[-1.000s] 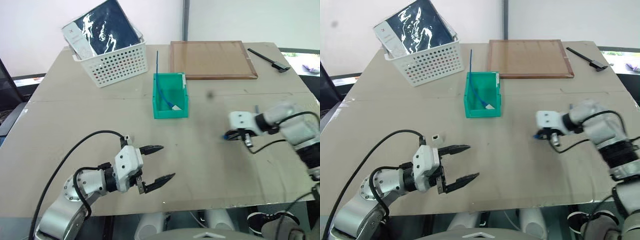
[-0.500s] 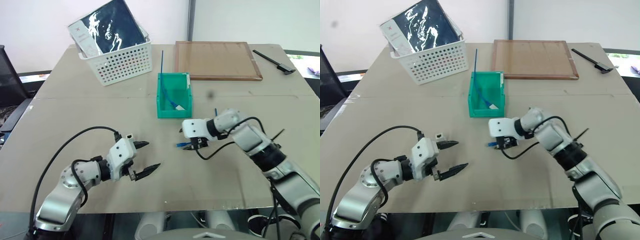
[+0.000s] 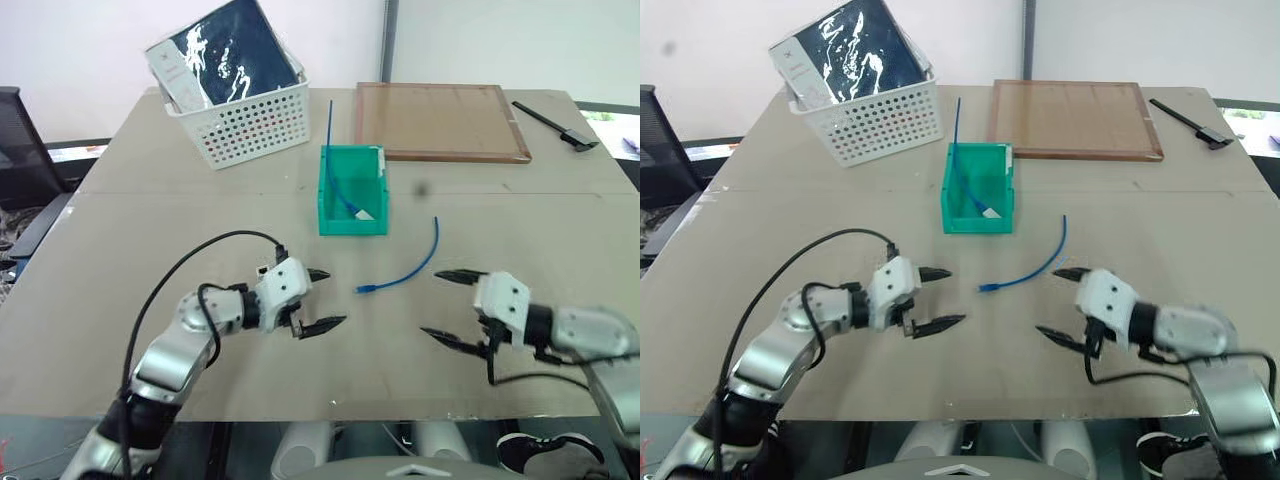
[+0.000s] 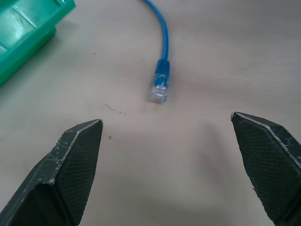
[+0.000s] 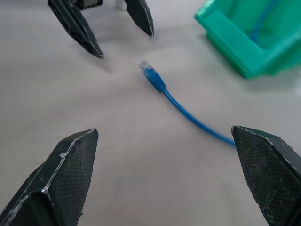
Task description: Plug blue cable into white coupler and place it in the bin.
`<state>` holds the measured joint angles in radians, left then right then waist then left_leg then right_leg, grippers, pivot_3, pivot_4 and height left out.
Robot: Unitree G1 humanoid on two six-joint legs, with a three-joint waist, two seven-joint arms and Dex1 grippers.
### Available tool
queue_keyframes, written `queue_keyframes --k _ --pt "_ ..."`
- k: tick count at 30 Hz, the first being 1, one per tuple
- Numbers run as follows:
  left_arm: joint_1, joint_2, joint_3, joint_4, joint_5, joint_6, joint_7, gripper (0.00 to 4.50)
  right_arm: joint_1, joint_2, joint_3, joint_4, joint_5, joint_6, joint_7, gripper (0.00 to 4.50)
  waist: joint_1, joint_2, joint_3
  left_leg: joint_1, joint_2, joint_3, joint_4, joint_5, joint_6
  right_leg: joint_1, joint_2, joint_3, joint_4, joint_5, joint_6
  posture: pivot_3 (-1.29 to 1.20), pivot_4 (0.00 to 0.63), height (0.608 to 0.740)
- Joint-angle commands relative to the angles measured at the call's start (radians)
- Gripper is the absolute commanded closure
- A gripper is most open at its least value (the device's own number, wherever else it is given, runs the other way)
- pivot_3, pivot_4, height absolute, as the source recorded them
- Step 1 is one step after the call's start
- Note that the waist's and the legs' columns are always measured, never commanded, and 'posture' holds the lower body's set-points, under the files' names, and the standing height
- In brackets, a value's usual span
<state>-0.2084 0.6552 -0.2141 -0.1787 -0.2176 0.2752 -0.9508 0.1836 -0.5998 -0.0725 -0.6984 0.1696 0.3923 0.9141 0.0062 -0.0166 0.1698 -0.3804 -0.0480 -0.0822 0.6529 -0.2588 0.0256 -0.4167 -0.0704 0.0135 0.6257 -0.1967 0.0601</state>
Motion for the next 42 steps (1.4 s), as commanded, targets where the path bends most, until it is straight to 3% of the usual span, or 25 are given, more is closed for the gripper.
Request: queue_keyframes --k 1,6,13,14,16,22,27,31,34,38,41,42 --pt "-0.055 -0.020 -0.028 0.053 0.036 -0.032 -0.012 0.00 0.083 0.012 -0.058 -0.118 0.006 0.002 -0.081 0.03 -0.002 0.000 0.000 0.000 0.000 0.000 0.000 0.000 0.000 0.000 0.000 0.000 0.000 0.000 0.000 0.00 0.150 0.740" --pt "-0.146 -0.068 -0.088 0.156 0.087 -0.063 -0.042 0.00 0.214 0.003 -0.110 -0.160 0.011 -0.030 -0.108 0.03 0.007 -0.001 -0.001 0.000 0.000 -0.001 0.000 0.000 0.000 0.001 0.000 -0.001 0.000 0.000 0.000 0.00 0.150 0.740" --pt "-0.214 -0.114 -0.130 0.234 0.116 -0.101 -0.085 2.97 0.292 -0.007 -0.168 -0.180 0.030 -0.049 -0.121 0.00 0.007 -0.001 -0.001 0.000 0.000 -0.001 0.001 0.000 0.000 0.001 0.000 -0.001 0.000 -0.001 0.001 0.00 0.150 0.740" --pt "-0.217 -0.118 -0.132 0.235 0.118 -0.099 -0.090 3.60 0.296 -0.005 -0.169 -0.180 0.032 -0.051 -0.127 0.00 0.007 -0.001 -0.001 0.000 0.000 -0.001 0.001 0.000 0.000 0.001 0.000 -0.001 0.000 0.000 0.001 0.00 0.150 0.740" --pt "-0.220 -0.123 -0.132 0.233 0.120 -0.095 -0.096 4.44 0.301 0.002 -0.168 -0.183 0.043 -0.037 -0.142 0.00 0.006 -0.001 -0.001 0.000 0.000 -0.001 0.001 0.000 0.000 0.001 0.000 -0.001 0.000 0.000 0.001 0.00 0.150 0.740" --pt "-0.218 -0.148 -0.097 0.213 0.079 -0.140 -0.117 4.44 0.273 0.077 -0.137 -0.208 0.206 0.181 -0.242 0.00 0.007 -0.001 -0.001 0.000 0.000 -0.002 0.001 0.000 0.000 0.001 0.000 -0.001 0.000 0.000 0.000 0.00 0.150 0.740" --pt "-0.233 -0.220 -0.018 0.104 -0.052 -0.147 -0.115 4.44 0.155 0.265 -0.115 -0.195 0.461 0.447 -0.451 0.00 0.007 -0.001 -0.001 -0.001 0.001 -0.002 0.001 0.000 0.000 0.001 -0.001 -0.001 0.000 0.000 0.000 0.00 0.150 0.740" --pt "-0.241 -0.261 0.014 0.082 -0.038 -0.264 -0.074 4.50 -0.005 0.448 -0.101 -0.177 0.623 0.541 -0.654 1.04 0.005 0.000 -0.001 -0.001 0.001 -0.002 0.001 0.000 0.000 0.001 0.000 -0.001 0.000 0.000 0.000 0.00 0.150 0.740" --pt "-0.234 -0.267 0.023 0.087 -0.012 -0.331 -0.051 4.50 -0.102 0.529 -0.121 -0.157 0.735 0.565 -0.775 1.04 0.005 0.000 -0.001 -0.001 0.000 -0.002 0.001 0.000 0.000 0.000 0.000 -0.001 0.000 0.000 0.000 0.00 0.150 0.740" --pt "-0.231 -0.272 0.019 0.103 0.007 -0.391 -0.036 4.50 -0.164 0.552 -0.119 -0.122 0.832 0.563 -0.848 1.04 0.007 0.000 -0.001 -0.001 -0.001 -0.002 0.001 0.000 0.000 0.000 0.000 -0.001 0.000 0.000 0.000 0.00 0.150 0.740" --pt "-0.224 -0.273 0.011 0.106 0.013 -0.418 -0.031 4.50 -0.198 0.548 -0.102 -0.092 0.884 0.550 -0.886 1.89 0.004 0.000 -0.001 -0.001 -0.001 -0.002 0.000 0.000 0.000 0.000 0.000 0.000 0.000 0.000 0.000 0.00 0.150 0.740" --pt "-0.224 -0.275 0.010 0.107 0.015 -0.426 -0.030 4.50 -0.205 0.538 -0.093 -0.087 0.887 0.549 -0.891 2.47 0.003 0.000 -0.001 -0.001 -0.001 -0.002 0.000 0.000 0.000 0.000 0.000 0.000 0.000 0.000 0.000 0.00 0.150 0.740"
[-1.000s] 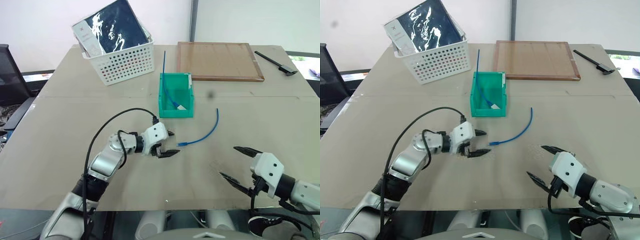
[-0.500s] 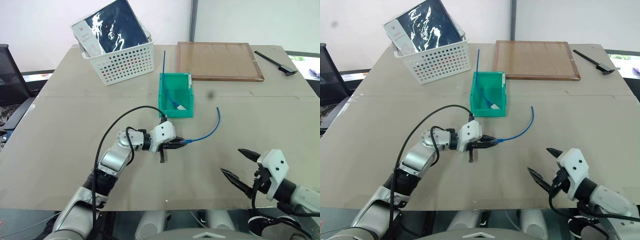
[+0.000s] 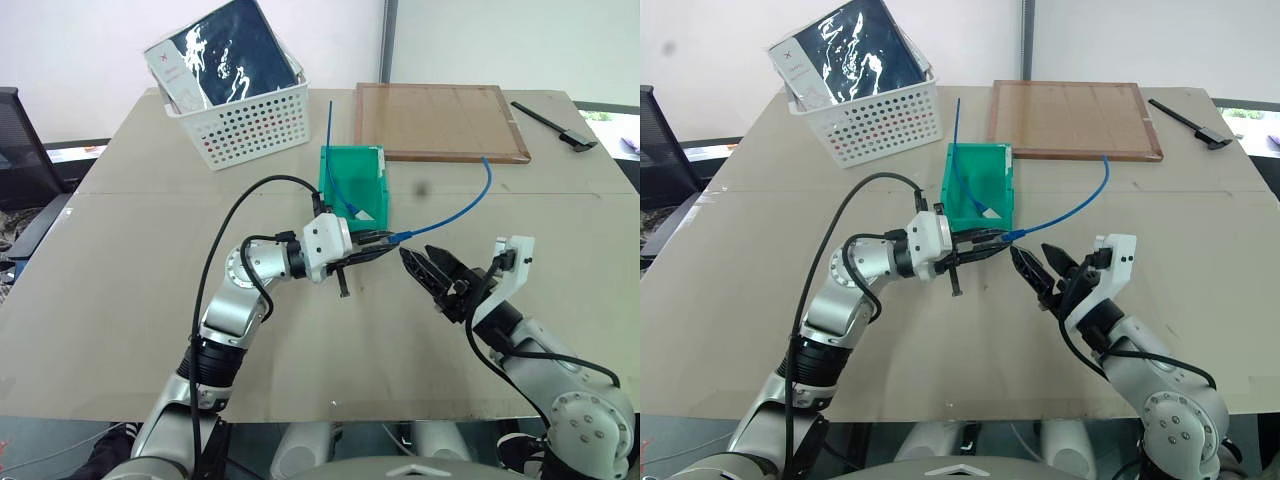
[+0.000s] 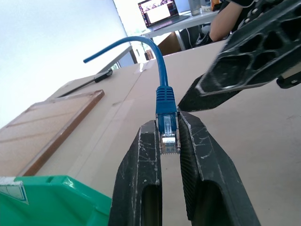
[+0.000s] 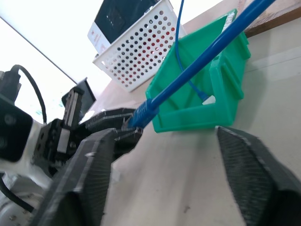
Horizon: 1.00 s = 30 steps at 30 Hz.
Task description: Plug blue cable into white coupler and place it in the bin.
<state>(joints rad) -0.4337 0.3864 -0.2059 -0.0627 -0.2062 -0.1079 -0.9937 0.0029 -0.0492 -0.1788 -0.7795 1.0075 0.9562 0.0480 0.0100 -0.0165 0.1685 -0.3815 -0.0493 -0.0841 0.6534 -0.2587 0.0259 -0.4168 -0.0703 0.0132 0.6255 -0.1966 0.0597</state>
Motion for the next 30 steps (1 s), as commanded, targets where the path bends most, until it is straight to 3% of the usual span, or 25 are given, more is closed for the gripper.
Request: queue_keyframes --k 1,17,20,22,30 --pt "0.001 -0.007 0.001 -0.006 0.006 -0.048 0.015 4.50 -0.029 -0.020 0.020 0.000 0.052 -0.016 -0.031 2.78 -0.002 0.000 0.000 0.000 0.000 0.000 0.000 0.000 0.000 0.000 0.000 0.000 0.000 0.000 0.000 0.00 0.150 0.740" --pt "0.021 -0.011 -0.009 0.030 0.027 -0.116 0.024 4.50 -0.094 -0.089 0.060 0.063 0.221 -0.081 -0.097 2.78 -0.024 0.000 0.000 0.000 0.000 0.000 0.000 0.000 0.000 0.000 0.001 0.000 0.001 0.000 0.000 0.00 0.150 0.740" --pt "0.023 -0.010 -0.009 0.031 0.026 -0.124 0.023 4.50 -0.104 -0.111 0.081 0.080 0.229 -0.082 -0.102 3.57 -0.024 0.000 0.000 0.000 0.000 0.000 0.000 0.000 0.000 0.000 0.001 0.000 0.001 0.000 0.000 0.00 0.150 0.740" --pt "0.024 -0.010 -0.010 0.029 0.026 -0.127 0.022 4.50 -0.108 -0.120 0.090 0.087 0.234 -0.086 -0.105 4.46 -0.024 0.000 0.000 0.000 0.000 0.000 0.000 0.000 0.000 0.000 0.001 0.000 0.001 0.000 0.000 0.00 0.150 0.740" --pt "0.028 -0.009 -0.011 0.020 0.025 -0.124 0.027 4.50 -0.110 -0.147 0.112 0.094 0.250 -0.113 -0.112 4.46 -0.024 0.000 0.000 0.000 0.000 0.000 0.000 0.000 0.000 0.000 0.001 0.000 0.001 0.000 0.000 0.00 0.150 0.740"
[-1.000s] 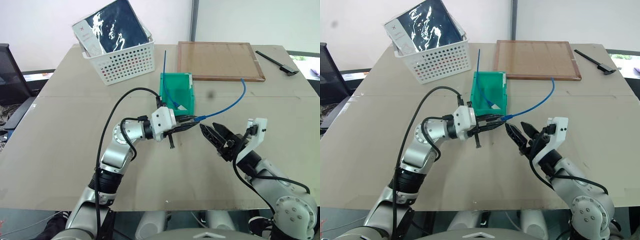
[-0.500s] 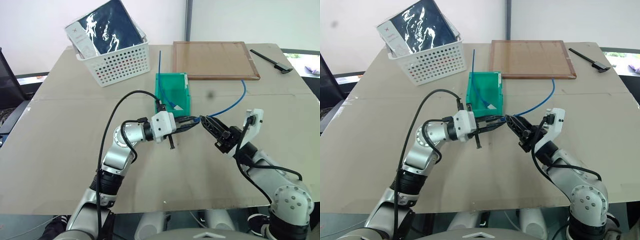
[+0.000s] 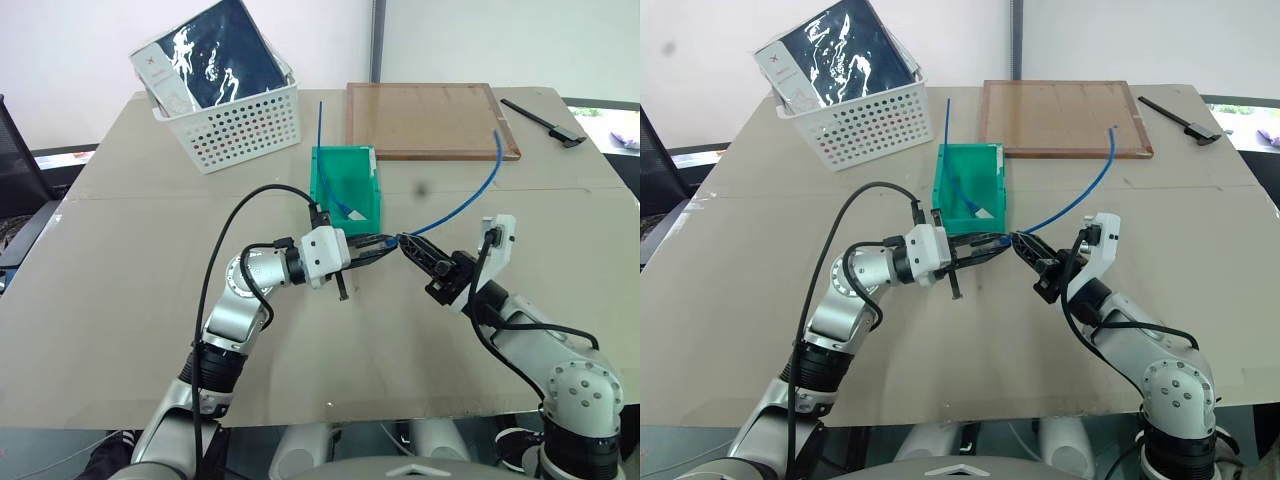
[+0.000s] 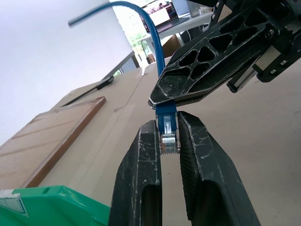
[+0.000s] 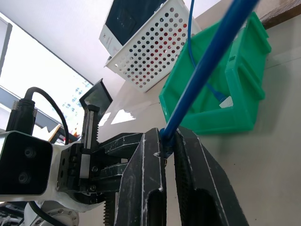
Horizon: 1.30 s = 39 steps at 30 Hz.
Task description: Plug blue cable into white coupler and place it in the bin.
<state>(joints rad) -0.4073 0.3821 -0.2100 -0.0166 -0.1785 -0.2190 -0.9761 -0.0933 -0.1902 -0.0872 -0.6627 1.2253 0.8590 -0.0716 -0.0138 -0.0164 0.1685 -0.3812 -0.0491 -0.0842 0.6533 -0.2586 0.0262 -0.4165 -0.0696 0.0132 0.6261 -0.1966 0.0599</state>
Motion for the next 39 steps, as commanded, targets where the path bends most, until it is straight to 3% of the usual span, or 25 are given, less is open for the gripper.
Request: queue_keyframes --k 1,3,4,5,7,11,12,18,23,30,39 --pt "0.001 -0.005 -0.007 -0.027 -0.001 -0.012 0.011 4.50 -0.014 -0.009 0.023 -0.023 0.034 -0.018 0.008 4.46 0.000 0.000 0.000 0.000 0.000 0.000 0.000 0.000 0.000 0.000 0.000 0.000 0.000 0.000 0.000 0.00 0.150 0.740" --pt "0.011 0.002 0.005 -0.052 -0.049 0.062 0.003 4.50 -0.014 -0.015 0.026 -0.019 0.036 -0.024 0.010 4.46 0.000 0.000 0.000 0.000 0.000 0.000 0.000 0.000 0.000 0.000 0.000 0.000 0.000 0.000 0.000 0.00 0.150 0.740" --pt "0.019 0.008 0.015 -0.067 -0.066 0.094 0.006 3.50 -0.013 -0.019 0.026 -0.017 0.037 -0.027 0.013 4.50 0.000 0.000 0.000 0.000 0.000 0.000 0.000 0.000 0.000 0.000 0.000 0.000 0.000 0.000 0.000 0.00 0.150 0.740" --pt "0.026 0.014 0.026 -0.079 -0.076 0.120 0.013 3.29 -0.013 -0.024 0.025 -0.015 0.040 -0.029 0.016 4.50 -0.002 0.000 0.000 0.000 0.000 0.000 0.000 0.000 0.000 0.000 0.000 0.000 0.000 0.000 0.000 0.00 0.150 0.740" --pt "0.049 0.036 0.058 -0.110 -0.096 0.189 0.036 2.11 -0.012 -0.038 0.021 -0.006 0.046 -0.034 0.024 4.50 -0.002 0.000 0.000 0.000 0.000 0.000 0.000 0.000 0.000 0.000 0.000 0.000 0.000 0.000 0.000 0.00 0.150 0.740" --pt "0.139 0.120 0.163 -0.209 -0.183 0.368 0.080 0.69 -0.018 -0.067 0.006 0.020 0.061 -0.042 0.050 4.50 -0.007 0.000 0.000 0.001 0.001 0.000 0.000 0.000 0.000 0.000 0.001 0.001 0.000 0.000 0.000 0.00 0.150 0.740" --pt "0.153 0.133 0.183 -0.229 -0.201 0.403 0.092 0.13 -0.020 -0.073 0.004 0.025 0.064 -0.045 0.055 4.50 -0.007 0.000 0.000 0.001 0.001 0.000 0.000 0.000 0.000 0.000 0.001 0.001 0.000 0.000 0.000 0.00 0.150 0.740" --pt "0.286 0.267 0.439 -0.284 -0.300 0.556 0.150 0.06 -0.044 -0.102 -0.001 0.087 0.049 -0.061 0.115 4.50 -0.004 0.001 0.000 0.001 0.002 0.000 0.000 0.000 0.000 0.000 0.001 0.000 0.000 0.000 0.000 0.00 0.150 0.740" --pt "0.427 0.373 0.550 -0.181 -0.324 0.556 0.032 0.06 -0.067 -0.100 0.024 0.135 0.014 -0.064 0.168 4.50 -0.004 0.001 0.001 0.001 0.002 0.001 -0.001 0.000 0.000 -0.001 0.001 0.001 -0.001 0.000 0.000 0.00 0.150 0.740" --pt "0.438 0.409 0.495 -0.048 -0.248 0.426 -0.084 0.06 -0.061 -0.105 0.033 0.134 -0.016 -0.067 0.198 4.50 0.002 0.000 0.000 0.000 0.002 0.000 -0.001 0.000 0.000 0.000 0.001 0.000 -0.001 0.000 0.000 0.00 0.150 0.740" --pt "0.230 0.393 0.350 0.252 -0.125 0.240 -0.174 0.06 -0.014 -0.097 0.031 0.087 -0.042 -0.086 0.181 4.50 -0.001 0.000 0.000 0.000 0.002 0.001 -0.002 0.000 0.000 -0.001 0.000 0.000 -0.001 0.000 0.000 0.00 0.150 0.740"
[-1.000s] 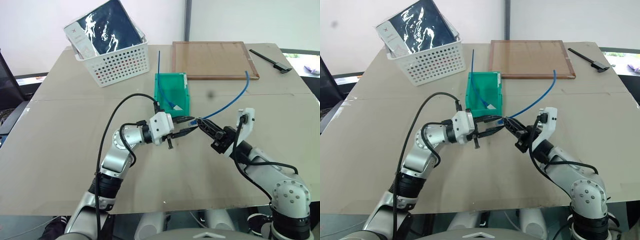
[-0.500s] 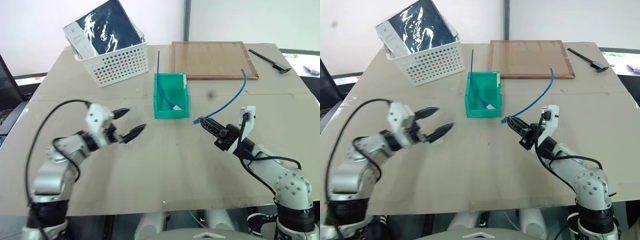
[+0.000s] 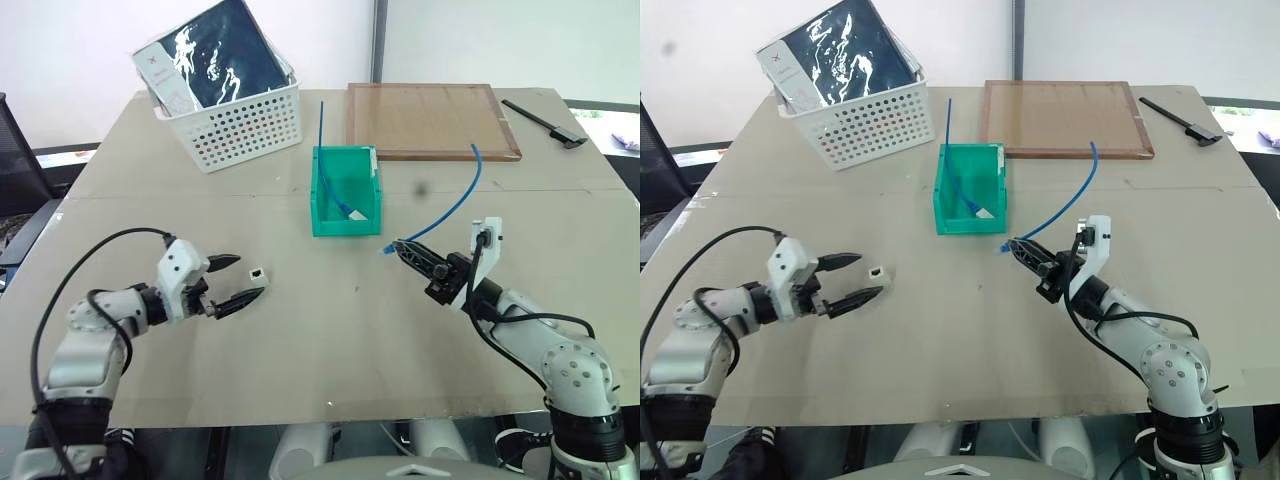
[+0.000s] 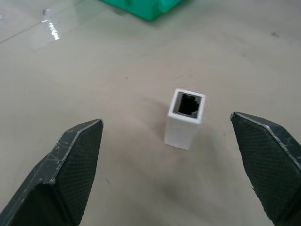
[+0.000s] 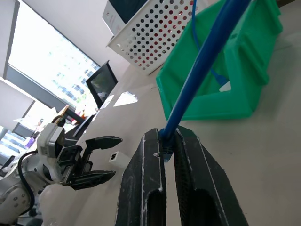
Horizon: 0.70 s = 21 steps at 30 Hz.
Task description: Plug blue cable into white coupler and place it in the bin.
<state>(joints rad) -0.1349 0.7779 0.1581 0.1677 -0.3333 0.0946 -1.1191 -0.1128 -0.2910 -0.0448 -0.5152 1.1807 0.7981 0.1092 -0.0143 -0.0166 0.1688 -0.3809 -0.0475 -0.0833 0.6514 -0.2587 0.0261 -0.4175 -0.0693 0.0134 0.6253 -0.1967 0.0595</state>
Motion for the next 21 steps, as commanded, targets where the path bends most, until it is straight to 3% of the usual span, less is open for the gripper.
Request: queue_keyframes --k 1,5,8,11,12,13,16,21 --pt "-0.058 -0.003 -0.030 0.098 0.040 -0.095 -0.040 0.06 0.009 0.003 -0.013 -0.065 0.001 -0.026 -0.003 4.50 -0.001 0.000 0.000 0.000 0.000 0.000 0.000 0.000 0.000 0.000 0.000 0.000 0.000 0.000 0.000 0.00 0.150 0.740" --pt "-0.096 -0.006 -0.067 0.184 0.068 -0.170 -0.080 0.06 0.022 0.001 -0.016 -0.081 -0.002 -0.030 -0.012 4.50 -0.002 0.000 0.000 0.000 0.000 0.000 -0.001 0.000 0.000 -0.001 0.000 0.000 0.000 0.000 0.000 0.00 0.150 0.740" --pt "-0.115 -0.008 -0.082 0.225 0.074 -0.196 -0.103 0.83 0.033 -0.006 -0.016 -0.093 -0.005 -0.032 -0.016 4.50 0.000 0.000 0.000 0.000 0.000 0.000 -0.001 0.000 0.000 -0.001 0.000 0.000 0.000 0.000 0.000 0.00 0.150 0.740" --pt "-0.121 -0.008 -0.086 0.240 0.075 -0.215 -0.114 2.24 0.038 -0.008 -0.017 -0.097 -0.005 -0.034 -0.018 4.50 0.000 0.000 0.000 0.000 0.000 0.000 0.000 0.000 0.000 -0.001 -0.001 0.000 0.000 0.000 0.000 0.00 0.150 0.740" --pt "-0.122 -0.009 -0.085 0.238 0.072 -0.214 -0.116 2.52 0.040 -0.010 -0.017 -0.099 -0.006 -0.034 -0.019 4.50 0.000 0.000 0.000 0.000 0.000 0.000 0.000 0.000 0.000 -0.001 -0.001 0.000 0.000 0.000 0.000 0.00 0.150 0.740" --pt "-0.125 -0.012 -0.083 0.232 0.067 -0.209 -0.117 3.11 0.041 -0.011 -0.018 -0.099 -0.007 -0.034 -0.019 4.50 0.000 0.000 0.000 0.000 0.000 0.000 0.000 0.000 0.000 -0.001 -0.001 0.000 0.000 0.000 0.000 0.00 0.150 0.740" --pt "-0.126 -0.018 -0.082 0.191 0.042 -0.184 -0.128 4.18 0.044 -0.018 -0.018 -0.101 -0.019 -0.036 -0.014 4.50 0.000 0.000 0.000 0.000 0.000 0.000 0.000 0.000 0.000 -0.001 -0.001 0.000 0.000 0.000 0.000 0.00 0.150 0.740" --pt "-0.122 -0.043 -0.118 0.039 0.025 -0.091 -0.113 4.15 0.045 -0.063 -0.018 -0.115 -0.076 -0.048 0.032 4.50 0.001 0.000 0.000 -0.001 0.000 0.000 0.000 0.000 0.000 -0.001 -0.001 0.000 0.000 0.000 0.000 0.00 0.150 0.740"
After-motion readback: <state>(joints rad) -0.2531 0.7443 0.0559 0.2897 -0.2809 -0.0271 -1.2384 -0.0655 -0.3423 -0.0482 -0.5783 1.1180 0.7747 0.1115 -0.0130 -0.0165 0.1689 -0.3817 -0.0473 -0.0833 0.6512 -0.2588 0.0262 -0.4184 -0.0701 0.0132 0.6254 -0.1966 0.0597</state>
